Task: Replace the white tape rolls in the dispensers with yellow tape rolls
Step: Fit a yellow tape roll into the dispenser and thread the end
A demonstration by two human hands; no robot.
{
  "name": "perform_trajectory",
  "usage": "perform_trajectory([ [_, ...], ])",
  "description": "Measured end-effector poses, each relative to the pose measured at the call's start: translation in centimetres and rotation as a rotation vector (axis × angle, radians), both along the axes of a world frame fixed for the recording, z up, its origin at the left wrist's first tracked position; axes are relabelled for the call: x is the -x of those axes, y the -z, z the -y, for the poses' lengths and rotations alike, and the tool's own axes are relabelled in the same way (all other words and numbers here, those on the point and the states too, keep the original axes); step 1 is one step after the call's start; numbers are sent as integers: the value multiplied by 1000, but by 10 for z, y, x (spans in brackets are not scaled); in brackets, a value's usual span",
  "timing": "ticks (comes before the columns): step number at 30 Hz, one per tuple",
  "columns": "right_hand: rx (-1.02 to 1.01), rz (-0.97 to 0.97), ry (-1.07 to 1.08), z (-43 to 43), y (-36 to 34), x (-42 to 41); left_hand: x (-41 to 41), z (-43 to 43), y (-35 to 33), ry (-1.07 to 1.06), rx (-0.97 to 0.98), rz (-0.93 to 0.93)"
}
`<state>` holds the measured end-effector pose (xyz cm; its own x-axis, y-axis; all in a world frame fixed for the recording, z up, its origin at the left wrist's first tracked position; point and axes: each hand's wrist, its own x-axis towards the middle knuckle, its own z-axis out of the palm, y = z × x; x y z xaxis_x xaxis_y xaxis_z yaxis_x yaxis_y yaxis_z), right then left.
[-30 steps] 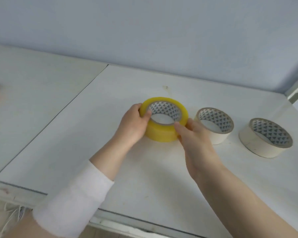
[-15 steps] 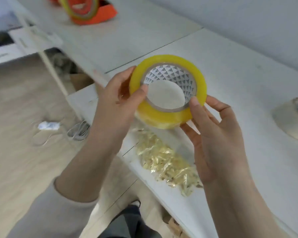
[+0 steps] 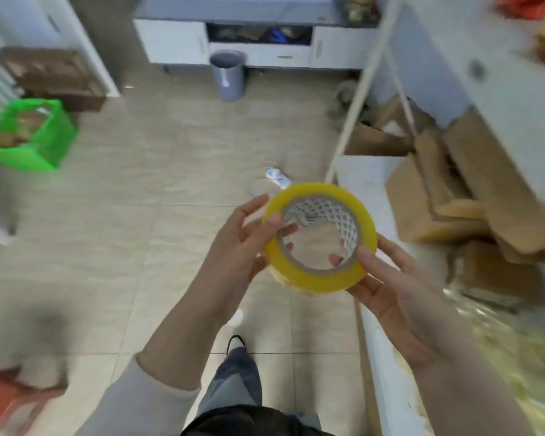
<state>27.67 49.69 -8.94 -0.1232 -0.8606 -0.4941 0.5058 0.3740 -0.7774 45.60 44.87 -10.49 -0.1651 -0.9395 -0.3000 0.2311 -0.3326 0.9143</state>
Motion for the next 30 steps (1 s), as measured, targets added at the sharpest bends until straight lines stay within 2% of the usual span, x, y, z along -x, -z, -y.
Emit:
perform_trajectory([
  [6,-83,-50,-240,74,33,-71,-87,42,35,-67,-161,-85],
  [12,-159,-61,-292,135,55,-106,-124,91,56,-123,-247,-130],
  [19,-182,-80,-299,222,69,-105,-123,179,68,-103,-273,-132],
  [30,-110,-47,-281,390,64,-58,-81,356,52,-64,-215,-91],
])
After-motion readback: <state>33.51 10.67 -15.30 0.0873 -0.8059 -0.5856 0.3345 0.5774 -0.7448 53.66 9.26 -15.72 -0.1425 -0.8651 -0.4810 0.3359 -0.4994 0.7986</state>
